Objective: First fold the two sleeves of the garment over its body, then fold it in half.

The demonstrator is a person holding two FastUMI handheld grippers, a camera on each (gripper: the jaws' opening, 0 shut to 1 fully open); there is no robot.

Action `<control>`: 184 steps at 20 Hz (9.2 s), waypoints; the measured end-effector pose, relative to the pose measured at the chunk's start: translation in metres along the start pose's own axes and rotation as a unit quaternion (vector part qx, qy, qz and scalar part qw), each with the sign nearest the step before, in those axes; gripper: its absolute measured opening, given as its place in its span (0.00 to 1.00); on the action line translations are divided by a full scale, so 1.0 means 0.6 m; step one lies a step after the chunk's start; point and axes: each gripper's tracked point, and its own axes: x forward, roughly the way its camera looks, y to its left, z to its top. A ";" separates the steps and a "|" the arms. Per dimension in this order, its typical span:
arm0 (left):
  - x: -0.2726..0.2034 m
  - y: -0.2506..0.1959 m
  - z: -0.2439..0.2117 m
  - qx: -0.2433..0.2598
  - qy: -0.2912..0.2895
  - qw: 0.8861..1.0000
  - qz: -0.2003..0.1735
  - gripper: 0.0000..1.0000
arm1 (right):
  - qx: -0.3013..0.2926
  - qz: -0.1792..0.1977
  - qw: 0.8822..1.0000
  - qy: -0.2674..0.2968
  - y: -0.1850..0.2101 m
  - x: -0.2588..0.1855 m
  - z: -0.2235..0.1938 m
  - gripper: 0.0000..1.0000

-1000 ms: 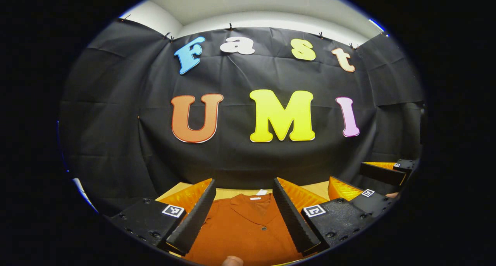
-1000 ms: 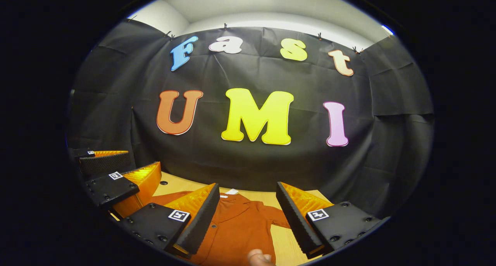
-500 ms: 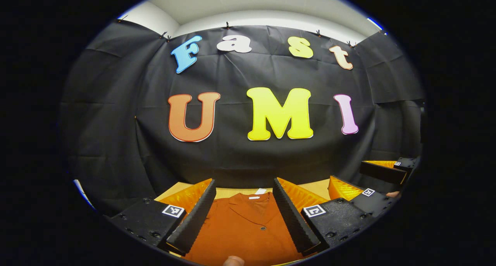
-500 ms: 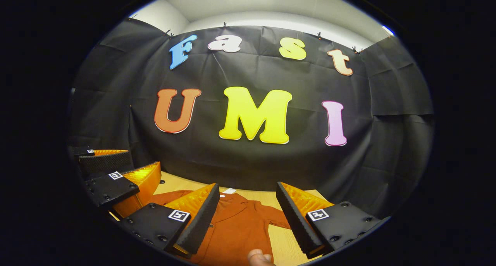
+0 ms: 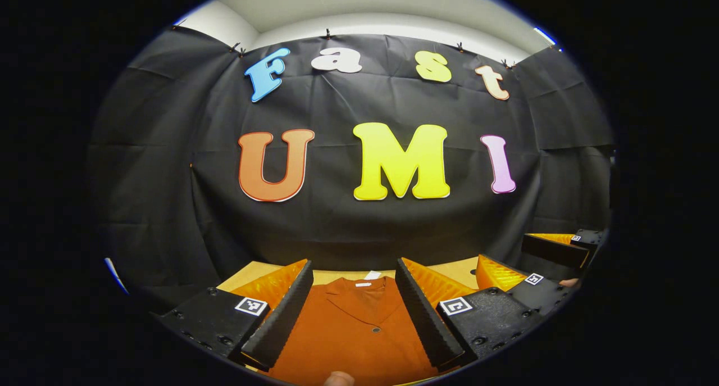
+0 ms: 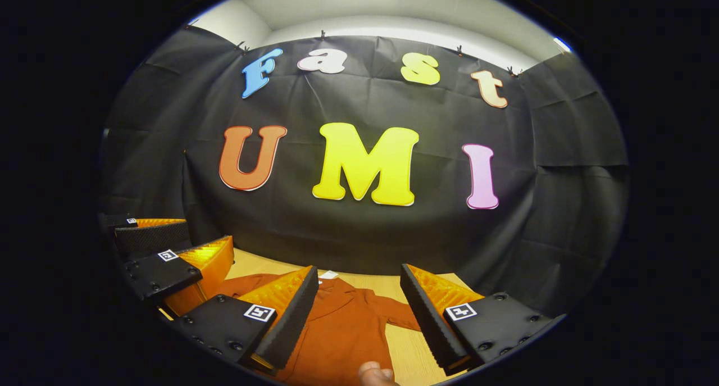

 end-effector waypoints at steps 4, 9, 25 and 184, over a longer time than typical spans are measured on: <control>-0.003 -0.007 -0.008 0.009 0.006 1.000 -0.003 0.95 | 0.004 -0.004 1.000 0.009 -0.006 -0.004 -0.011 0.94; -0.007 -0.007 -0.023 0.004 0.021 1.000 -0.005 1.00 | 0.007 -0.006 1.000 0.013 -0.009 -0.010 -0.019 0.93; -0.020 -0.016 -0.063 -0.057 0.050 0.997 0.026 0.96 | 0.051 -0.151 0.983 0.089 -0.337 0.078 -0.145 0.93; -0.055 0.584 -0.575 -0.374 0.607 0.626 0.316 0.40 | 0.151 0.071 0.827 0.538 -0.175 -0.094 -0.419 0.98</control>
